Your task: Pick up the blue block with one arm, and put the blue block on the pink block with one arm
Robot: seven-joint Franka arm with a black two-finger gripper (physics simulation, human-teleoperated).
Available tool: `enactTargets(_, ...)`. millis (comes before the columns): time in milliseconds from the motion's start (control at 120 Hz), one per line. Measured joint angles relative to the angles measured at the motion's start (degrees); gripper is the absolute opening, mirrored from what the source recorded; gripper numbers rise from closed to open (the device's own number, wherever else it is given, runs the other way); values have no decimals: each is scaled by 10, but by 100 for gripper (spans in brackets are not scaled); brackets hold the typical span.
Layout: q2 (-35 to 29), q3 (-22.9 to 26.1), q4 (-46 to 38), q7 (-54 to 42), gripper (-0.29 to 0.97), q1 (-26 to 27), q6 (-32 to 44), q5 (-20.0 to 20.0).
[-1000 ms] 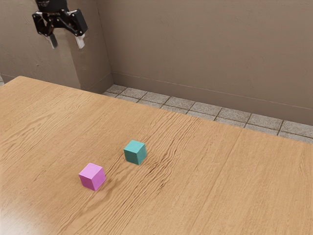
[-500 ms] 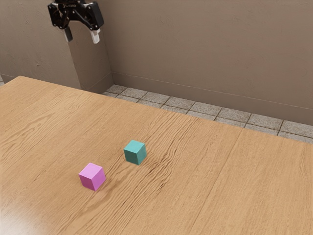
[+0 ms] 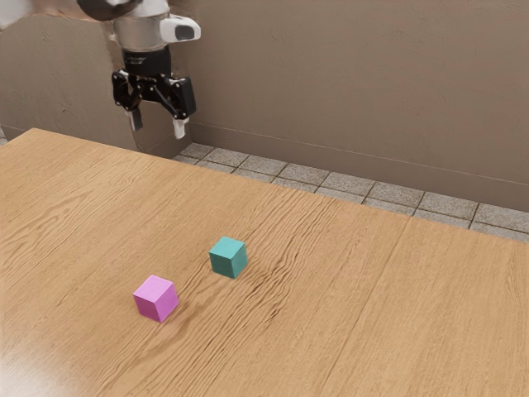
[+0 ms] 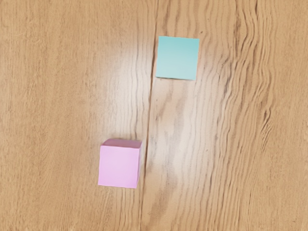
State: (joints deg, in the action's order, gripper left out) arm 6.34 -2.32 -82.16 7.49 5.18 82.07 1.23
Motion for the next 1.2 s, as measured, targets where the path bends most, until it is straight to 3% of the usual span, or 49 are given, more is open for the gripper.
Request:
enactTargets(267, 2, 7, -162, 0, 68, -1, 176, 1)
enactTargets(483, 27, 12, -222, -1, 68, -8, 270, -5)
enactTargets(808, 80, 15, -243, -23, 68, -3, 379, -10)
enactTargets(1200, 125, 15, -252, -52, 68, -2, 415, -13)
